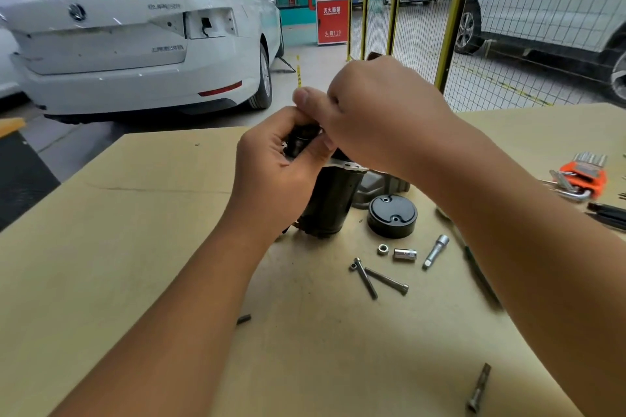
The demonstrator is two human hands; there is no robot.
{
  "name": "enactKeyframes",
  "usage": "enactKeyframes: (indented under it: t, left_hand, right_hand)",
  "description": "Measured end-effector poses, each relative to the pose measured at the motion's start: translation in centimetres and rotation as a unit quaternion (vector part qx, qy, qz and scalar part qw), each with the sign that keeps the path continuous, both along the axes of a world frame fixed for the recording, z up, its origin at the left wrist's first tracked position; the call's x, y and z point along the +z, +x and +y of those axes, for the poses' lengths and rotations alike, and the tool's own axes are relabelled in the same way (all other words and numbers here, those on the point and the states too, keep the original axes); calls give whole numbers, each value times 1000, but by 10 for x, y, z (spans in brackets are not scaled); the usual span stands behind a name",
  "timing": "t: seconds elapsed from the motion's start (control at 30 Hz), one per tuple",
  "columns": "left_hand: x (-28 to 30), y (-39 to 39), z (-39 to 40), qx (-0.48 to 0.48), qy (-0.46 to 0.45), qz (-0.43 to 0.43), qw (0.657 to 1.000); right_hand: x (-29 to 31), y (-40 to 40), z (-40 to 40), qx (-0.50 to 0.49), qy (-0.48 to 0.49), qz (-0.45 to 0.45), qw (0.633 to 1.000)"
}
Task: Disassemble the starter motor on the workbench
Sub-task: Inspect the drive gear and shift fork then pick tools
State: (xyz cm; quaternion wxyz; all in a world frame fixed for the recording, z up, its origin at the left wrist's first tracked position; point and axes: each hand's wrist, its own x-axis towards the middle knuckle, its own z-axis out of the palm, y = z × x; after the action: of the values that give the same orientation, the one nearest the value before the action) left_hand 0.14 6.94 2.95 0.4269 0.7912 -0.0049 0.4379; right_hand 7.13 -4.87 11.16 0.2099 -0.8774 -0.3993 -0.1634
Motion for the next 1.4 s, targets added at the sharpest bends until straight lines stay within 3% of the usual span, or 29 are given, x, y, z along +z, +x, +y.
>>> enactKeyframes:
  t: [0.23,0.63,0.73,0.83,0.97,1.17,1.4]
  left_hand:
    - [-2,-5,1,-15,-54,15,998]
    - [0,-1,4,-58,-43,21,997]
    - [0,3,0,-35,-34,21,999]
    - [0,4,-3,-5,-45,26,999]
    - [-2,3,-2,17,-67,61,996]
    - [-6,0,5,43,-50,143,988]
    - [-4,-1,15,2,-52,163,985]
  right_hand:
    - [9,-9,1,27,-110,-46,992]
    - [6,-4,-5,23,-89,-20,996]
    - [-1,-5,-5,-28,-41,-16,999]
    - [0,-6,2,-101,-61,-85,989]
    - [6,-4,17,-122,-110,-127,978]
    - [-3,-5,18,-69,-63,-145,985]
    - [-6,-12,12,13,-80,-252,964]
